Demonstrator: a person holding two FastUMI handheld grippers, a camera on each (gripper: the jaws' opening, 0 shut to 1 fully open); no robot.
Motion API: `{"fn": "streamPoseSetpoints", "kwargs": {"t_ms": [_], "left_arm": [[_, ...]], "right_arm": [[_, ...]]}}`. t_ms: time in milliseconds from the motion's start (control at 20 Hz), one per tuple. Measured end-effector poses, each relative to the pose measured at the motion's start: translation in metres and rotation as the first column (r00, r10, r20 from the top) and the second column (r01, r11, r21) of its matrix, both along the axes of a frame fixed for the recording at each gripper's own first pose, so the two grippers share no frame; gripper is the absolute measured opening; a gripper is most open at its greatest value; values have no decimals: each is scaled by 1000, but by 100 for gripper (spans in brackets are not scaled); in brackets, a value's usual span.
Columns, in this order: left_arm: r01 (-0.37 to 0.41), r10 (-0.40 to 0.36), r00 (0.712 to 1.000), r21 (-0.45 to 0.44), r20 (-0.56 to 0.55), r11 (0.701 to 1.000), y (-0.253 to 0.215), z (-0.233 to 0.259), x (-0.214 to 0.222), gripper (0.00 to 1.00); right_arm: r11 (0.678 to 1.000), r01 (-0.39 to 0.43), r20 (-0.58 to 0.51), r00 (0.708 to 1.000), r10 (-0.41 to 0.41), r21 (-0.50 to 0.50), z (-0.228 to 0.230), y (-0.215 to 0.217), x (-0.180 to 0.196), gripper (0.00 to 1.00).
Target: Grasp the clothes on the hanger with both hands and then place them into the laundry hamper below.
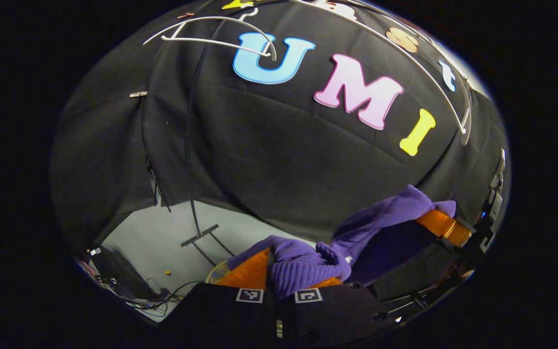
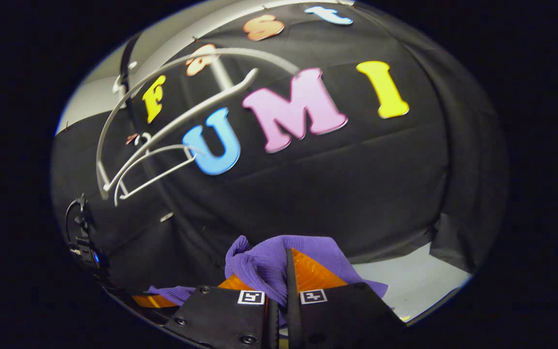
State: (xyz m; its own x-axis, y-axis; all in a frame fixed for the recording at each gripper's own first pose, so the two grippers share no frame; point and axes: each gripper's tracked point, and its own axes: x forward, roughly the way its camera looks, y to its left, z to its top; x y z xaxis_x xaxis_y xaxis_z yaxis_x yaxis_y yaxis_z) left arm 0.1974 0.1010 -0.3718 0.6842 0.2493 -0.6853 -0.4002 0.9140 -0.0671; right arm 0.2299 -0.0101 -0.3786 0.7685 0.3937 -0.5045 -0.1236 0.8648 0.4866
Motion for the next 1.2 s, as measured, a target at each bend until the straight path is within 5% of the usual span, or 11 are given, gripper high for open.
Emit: {"fn": "streamPoseSetpoints", "kwargs": {"t_ms": [200, 400, 750, 1200], "left_arm": [[17, -19, 996, -24, -87, 1000, -14, -21, -21, 9], [29, -43, 974, -63, -222, 998, -17, -53, -42, 9], [27, -48, 926, -60, -374, 998, -15, -87, -59, 9], [8, -37, 918, -77, -395, 997, -14, -93, -56, 10]], "right_arm": [[981, -174, -147, 972, 184, 82, -26, 56, -56, 12], [955, -297, -247, 926, 284, -16, -55, 57, -85, 12], [925, -375, -412, 855, 317, -67, -100, 55, -120, 12], [928, -362, -440, 850, 289, -90, -107, 47, -114, 12]]}}
